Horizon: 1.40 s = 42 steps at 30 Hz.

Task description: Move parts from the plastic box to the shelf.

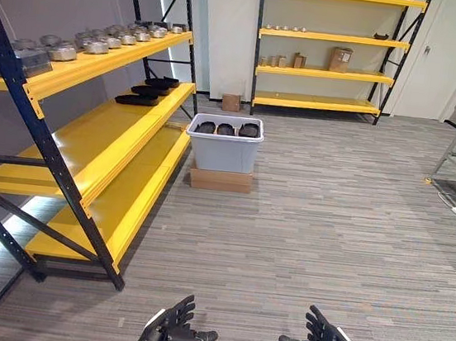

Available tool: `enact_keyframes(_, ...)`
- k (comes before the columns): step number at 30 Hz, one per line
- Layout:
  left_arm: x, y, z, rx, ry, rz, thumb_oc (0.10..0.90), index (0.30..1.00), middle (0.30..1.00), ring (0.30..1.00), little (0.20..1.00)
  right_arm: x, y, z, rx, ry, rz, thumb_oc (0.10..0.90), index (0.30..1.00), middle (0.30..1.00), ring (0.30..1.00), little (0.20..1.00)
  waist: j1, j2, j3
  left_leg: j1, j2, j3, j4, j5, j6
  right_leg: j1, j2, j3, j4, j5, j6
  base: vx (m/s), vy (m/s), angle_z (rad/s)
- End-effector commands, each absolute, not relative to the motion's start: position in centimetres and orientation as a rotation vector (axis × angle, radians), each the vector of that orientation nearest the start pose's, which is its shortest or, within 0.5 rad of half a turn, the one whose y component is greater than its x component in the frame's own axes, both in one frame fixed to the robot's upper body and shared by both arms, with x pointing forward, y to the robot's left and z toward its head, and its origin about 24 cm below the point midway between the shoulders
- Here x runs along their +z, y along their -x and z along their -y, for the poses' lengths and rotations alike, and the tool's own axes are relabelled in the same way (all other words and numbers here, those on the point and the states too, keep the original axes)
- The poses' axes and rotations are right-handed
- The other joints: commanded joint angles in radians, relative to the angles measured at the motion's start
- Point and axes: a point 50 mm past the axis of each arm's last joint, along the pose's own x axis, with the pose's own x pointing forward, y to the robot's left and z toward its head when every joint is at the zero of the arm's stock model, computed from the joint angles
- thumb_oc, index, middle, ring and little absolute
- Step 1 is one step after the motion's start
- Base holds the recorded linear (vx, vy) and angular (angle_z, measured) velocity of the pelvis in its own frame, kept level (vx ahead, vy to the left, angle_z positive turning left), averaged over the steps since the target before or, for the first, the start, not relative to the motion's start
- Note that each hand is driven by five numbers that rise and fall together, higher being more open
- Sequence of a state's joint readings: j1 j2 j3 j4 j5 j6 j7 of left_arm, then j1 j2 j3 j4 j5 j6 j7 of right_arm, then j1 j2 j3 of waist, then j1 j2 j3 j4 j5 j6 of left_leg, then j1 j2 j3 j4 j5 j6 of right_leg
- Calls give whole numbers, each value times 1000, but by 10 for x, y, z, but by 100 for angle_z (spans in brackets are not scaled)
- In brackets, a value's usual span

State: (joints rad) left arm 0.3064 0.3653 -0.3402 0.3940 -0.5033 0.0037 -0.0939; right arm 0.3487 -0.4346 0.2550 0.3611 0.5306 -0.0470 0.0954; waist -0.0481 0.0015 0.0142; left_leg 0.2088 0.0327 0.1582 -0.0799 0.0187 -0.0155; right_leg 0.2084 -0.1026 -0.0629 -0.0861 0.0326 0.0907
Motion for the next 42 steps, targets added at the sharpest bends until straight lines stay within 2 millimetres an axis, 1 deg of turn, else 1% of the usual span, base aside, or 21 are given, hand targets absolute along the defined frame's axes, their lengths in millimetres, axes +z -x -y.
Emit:
enact_keyframes(1,-69,-168,-192,-143,131,-530,900,1000,1000,1000,1000,-62,-165,222,82,-91,-505,900,1000,1000,1000,1000,18,-39,15,-131,38,-67,183,-125,-11,-42,-42,-18,99,-84,16,3,97,1)
enact_keyframes(3,-67,-170,-192,-144,133,-520,900,1000,1000,1000,1000,-62,-166,221,81,-92,-502,900,1000,1000,1000,1000,19,-40,20,-141,34,-70,205,-137,-7,-48,-47,-18,121,-93,17,16,100,6)
enact_keyframes(8,-62,-178,-193,-141,118,-490,900,1000,1000,1000,1000,-62,-170,217,75,-97,-497,900,1000,1000,1000,1000,21,-35,43,-153,-13,-82,258,-192,44,-134,-93,7,320,-108,44,26,177,5)
enact_keyframes(13,-54,-189,-194,-131,97,-448,900,1000,1000,1000,1000,-64,-171,207,83,-136,-497,900,1000,1000,1000,1000,-1,-23,104,-136,-67,-108,280,-204,105,-328,-118,81,667,103,30,-12,227,7)
enact_keyframes(14,-51,-191,-194,-130,96,-436,900,1000,1000,1000,1000,-65,-172,207,80,-137,-497,900,1000,1000,1000,1000,-6,-15,123,-119,-72,-104,278,-209,118,-365,-116,86,725,126,30,19,224,4)
enact_keyframes(16,-50,-194,-196,-119,87,-428,900,1000,1000,1000,1000,-63,-173,207,76,-140,-486,900,1000,1000,1000,1000,-9,-1,141,-97,-80,-94,272,-218,131,-425,-134,50,786,106,24,76,181,-13)
enact_keyframes(18,-48,-195,-197,-112,92,-420,900,1000,1000,1000,1000,-61,-174,208,75,-145,-479,900,1000,1000,1000,1000,-27,1,142,-58,-90,-103,244,-228,131,-470,-94,31,730,66,20,186,54,-16)
enact_keyframes(20,-48,-197,-197,-111,90,-415,900,1000,1000,1000,1000,-59,-177,208,74,-148,-467,900,1000,1000,1000,1000,-36,-5,143,-28,-107,-110,219,-241,127,-475,-70,17,595,59,25,221,-22,-10)
enact_keyframes(22,-47,-202,-196,-107,90,-403,900,1000,1000,1000,1000,-55,-183,209,70,-141,-443,900,1000,1000,1000,1000,-44,-18,146,-4,-118,-117,207,-266,109,-498,-76,1,398,75,42,224,-67,-9)
enact_keyframes(23,-47,-202,-196,-107,90,-403,900,1000,1000,1000,1000,-55,-183,209,70,-141,-443,900,1000,1000,1000,1000,-46,-14,148,-1,-114,-119,207,-268,109,-491,-73,-4,392,76,42,251,-90,-3)
enact_keyframes(25,-46,-206,-192,-100,107,-392,900,1000,1000,1000,1000,-53,-188,209,57,-134,-430,900,1000,1000,1000,1000,-53,-26,148,36,-114,-123,198,-294,87,-470,-64,1,227,124,62,288,-116,25)
enact_keyframes(28,-46,-208,-189,-99,116,-390,900,1000,1000,1000,1000,-50,-192,209,56,-129,-415,900,1000,1000,1000,1000,-58,-27,139,69,-101,-131,190,-314,73,-476,-62,7,192,143,72,230,-108,12)
enact_keyframes(29,-49,-208,-185,-103,123,-400,900,1000,1000,1000,1000,-52,-190,210,45,-137,-421,900,1000,1000,1000,1000,-67,-28,107,101,-78,-147,177,-334,58,-459,-32,45,183,129,59,404,-216,29)
enact_keyframes(32,-48,-212,-180,-108,135,-393,900,1000,1000,1000,1000,-50,-195,211,34,-132,-413,900,1000,1000,1000,1000,-78,-17,83,114,-39,-160,179,-341,42,-484,0,51,236,110,46,297,-184,40)
enact_keyframes(33,-44,-217,-180,-105,145,-373,900,1000,1000,1000,1000,-46,-199,214,24,-129,-394,900,1000,1000,1000,1000,-89,-4,68,132,14,-174,193,-330,23,-508,35,25,316,50,20,445,-306,5)
enact_keyframes(34,-43,-219,-177,-114,149,-370,900,1000,1000,1000,1000,-45,-200,215,20,-127,-388,900,1000,1000,1000,1000,-91,1,66,129,31,-178,209,-320,15,-505,41,14,336,30,12,437,-320,54)
enact_keyframes(35,-43,-220,-174,-121,157,-367,900,1000,1000,1000,1000,-44,-202,217,16,-123,-385,900,1000,1000,1000,1000,-95,8,64,113,50,-185,248,-277,3,-493,57,8,348,14,-5,251,-218,71)
enact_keyframes(37,-44,-222,-170,-122,168,-372,900,1000,1000,1000,1000,-42,-205,219,17,-108,-373,900,1000,1000,1000,1000,-95,10,64,66,73,-186,343,-188,-9,-465,91,3,337,-8,-23,253,-262,55)
enact_keyframes(40,-41,-225,-167,-127,189,-361,900,1000,1000,1000,1000,-35,-211,224,0,-94,-340,900,1000,1000,1000,1000,-74,-2,74,-78,103,-190,620,-3,-14,-376,125,-2,268,-41,-79,221,-290,20)
enact_keyframes(41,-39,-226,-166,-130,191,-356,900,1000,1000,1000,1000,-32,-213,225,-5,-94,-322,900,1000,1000,1000,1000,-65,-14,90,-135,102,-202,720,38,-10,-348,128,1,249,-43,-93,90,-192,-3)
enact_keyframes(42,-39,-226,-166,-130,191,-356,900,1000,1000,1000,1000,-32,-213,225,-5,-94,-322,900,1000,1000,1000,1000,-67,-12,90,-139,103,-205,726,36,-10,-349,129,-2,248,-42,-94,141,-239,-30)
